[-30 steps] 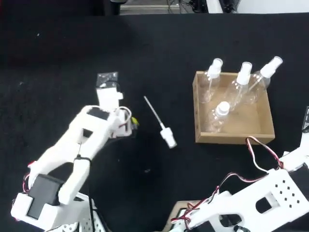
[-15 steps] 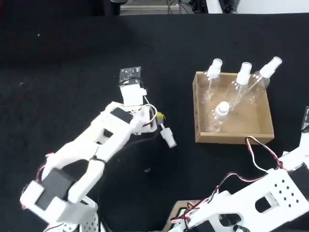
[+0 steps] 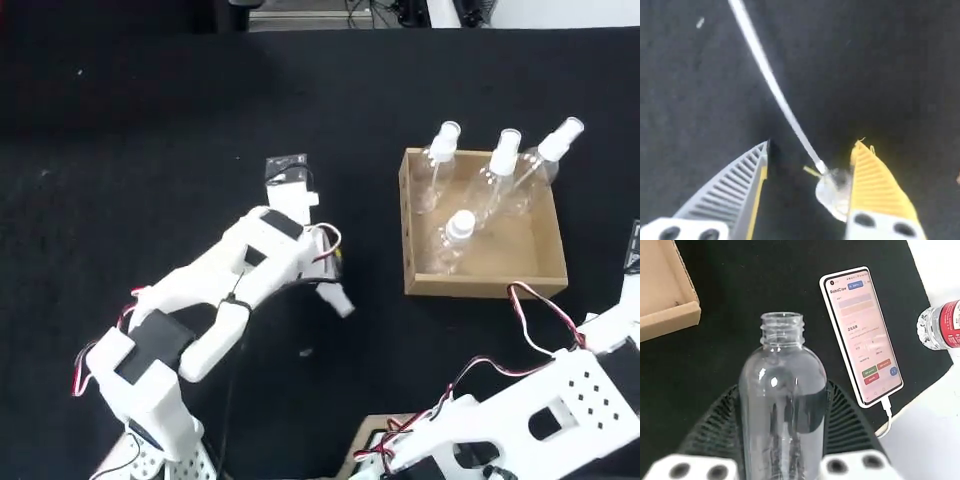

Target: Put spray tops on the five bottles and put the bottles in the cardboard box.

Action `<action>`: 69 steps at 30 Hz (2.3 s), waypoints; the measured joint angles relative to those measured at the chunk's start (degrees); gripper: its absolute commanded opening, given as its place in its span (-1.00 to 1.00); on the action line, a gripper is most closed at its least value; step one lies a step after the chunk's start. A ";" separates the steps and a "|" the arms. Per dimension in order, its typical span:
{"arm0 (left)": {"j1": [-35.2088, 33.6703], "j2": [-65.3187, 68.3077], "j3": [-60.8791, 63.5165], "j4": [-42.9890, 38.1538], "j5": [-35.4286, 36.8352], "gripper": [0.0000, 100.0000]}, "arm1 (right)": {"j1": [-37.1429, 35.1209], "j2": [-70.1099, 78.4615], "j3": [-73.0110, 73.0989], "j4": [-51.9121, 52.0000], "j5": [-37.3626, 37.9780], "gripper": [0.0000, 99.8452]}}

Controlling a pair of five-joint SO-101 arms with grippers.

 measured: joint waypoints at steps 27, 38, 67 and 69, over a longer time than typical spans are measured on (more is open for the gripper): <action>1.41 -18.11 3.78 23.38 -67.08 -0.50 | 0.00 0.00 0.00 0.00 0.00 -0.98; 6.86 -12.22 4.04 12.92 -70.86 -0.50 | 0.00 0.00 0.44 0.00 1.14 -0.98; 6.95 -5.45 1.14 11.08 -73.32 -0.51 | 0.00 0.00 1.32 0.00 2.99 -0.98; 6.95 -6.33 2.73 11.08 -73.32 -0.51 | 0.00 0.00 1.32 0.00 2.99 -0.98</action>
